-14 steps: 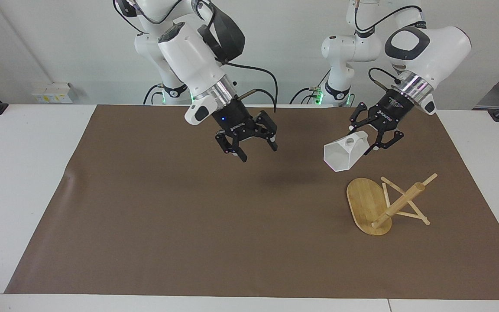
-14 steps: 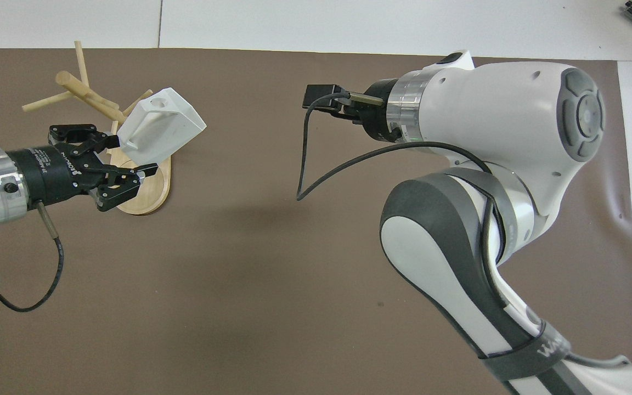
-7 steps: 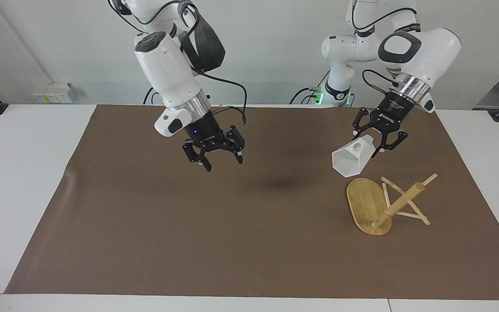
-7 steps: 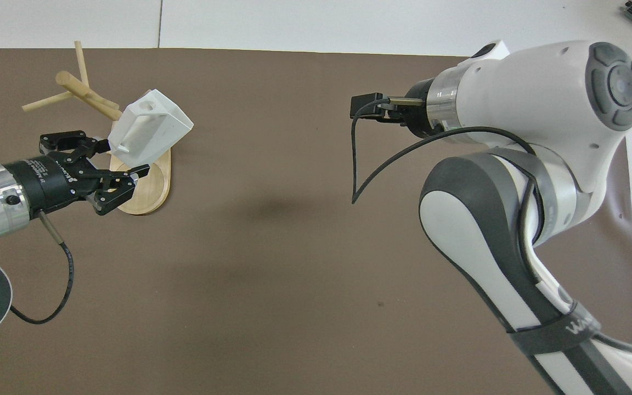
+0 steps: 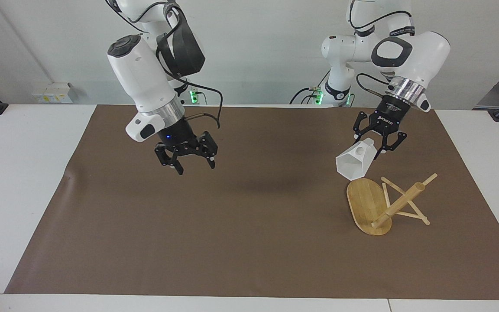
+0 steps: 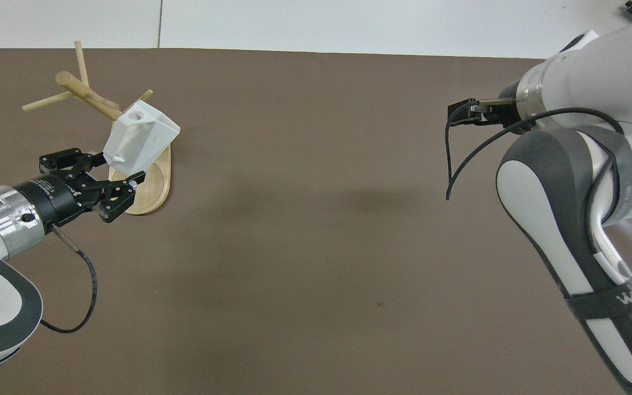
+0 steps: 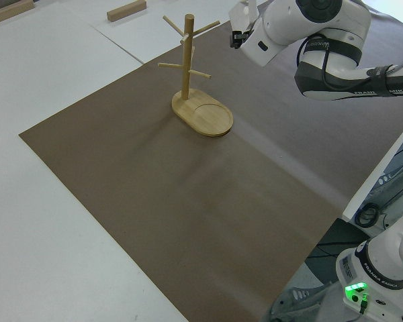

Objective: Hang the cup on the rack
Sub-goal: 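Hang the cup handle on a rack peg with the left gripper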

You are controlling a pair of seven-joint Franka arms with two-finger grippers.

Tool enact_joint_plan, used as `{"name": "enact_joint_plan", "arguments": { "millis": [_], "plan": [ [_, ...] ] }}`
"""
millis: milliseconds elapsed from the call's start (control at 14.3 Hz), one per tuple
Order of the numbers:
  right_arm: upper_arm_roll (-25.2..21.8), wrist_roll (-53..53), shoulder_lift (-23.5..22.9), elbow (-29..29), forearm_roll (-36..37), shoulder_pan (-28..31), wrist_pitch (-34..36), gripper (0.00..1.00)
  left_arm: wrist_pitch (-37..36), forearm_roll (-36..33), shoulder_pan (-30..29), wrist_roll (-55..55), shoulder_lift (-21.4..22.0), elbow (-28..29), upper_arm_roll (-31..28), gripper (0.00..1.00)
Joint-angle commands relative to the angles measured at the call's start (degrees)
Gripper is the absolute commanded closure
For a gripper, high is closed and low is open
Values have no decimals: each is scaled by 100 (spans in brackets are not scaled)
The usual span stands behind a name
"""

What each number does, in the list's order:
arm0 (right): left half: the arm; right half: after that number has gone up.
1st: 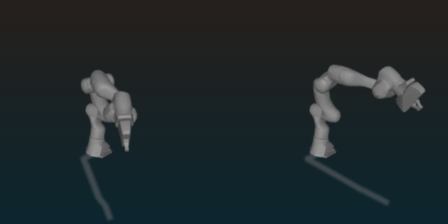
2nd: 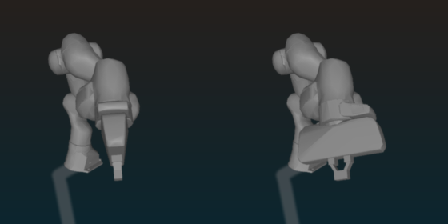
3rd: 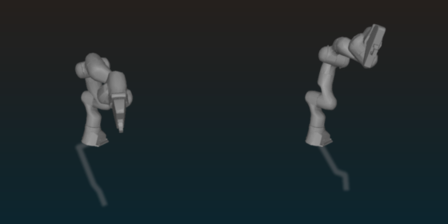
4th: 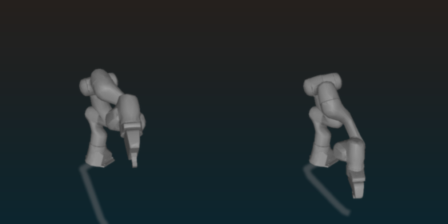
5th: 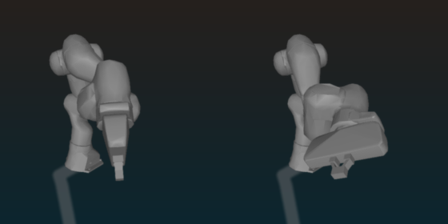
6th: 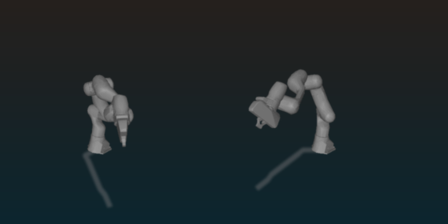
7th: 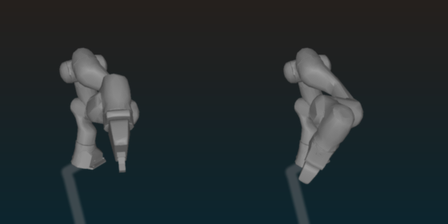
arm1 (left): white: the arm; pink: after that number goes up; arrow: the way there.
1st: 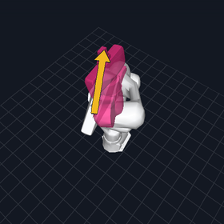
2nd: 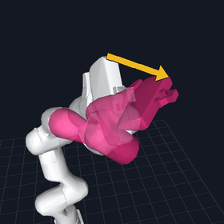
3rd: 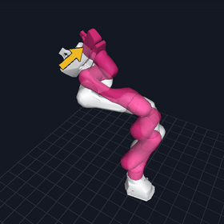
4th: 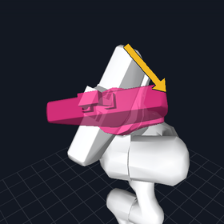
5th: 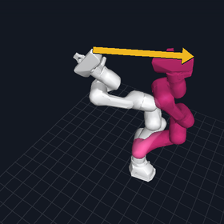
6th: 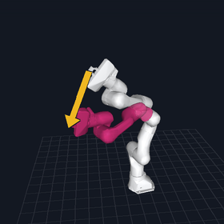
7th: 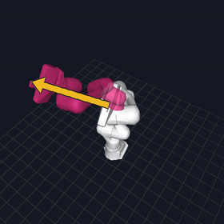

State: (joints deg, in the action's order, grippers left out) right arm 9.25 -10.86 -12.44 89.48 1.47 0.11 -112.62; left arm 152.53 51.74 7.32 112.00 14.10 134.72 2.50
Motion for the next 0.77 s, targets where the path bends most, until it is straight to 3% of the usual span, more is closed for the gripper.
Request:
{"name": "enact_joint_plan", "arguments": {
  "millis": [0,698],
  "plan": [
    [-186,120,119,34,423,6,266,0,312,205,103,23,-196,19,-31,100],
    [-810,76,286,-27,662,6,714,0,673,495,252,32,-741,-262,-31,100]
  ]
}}
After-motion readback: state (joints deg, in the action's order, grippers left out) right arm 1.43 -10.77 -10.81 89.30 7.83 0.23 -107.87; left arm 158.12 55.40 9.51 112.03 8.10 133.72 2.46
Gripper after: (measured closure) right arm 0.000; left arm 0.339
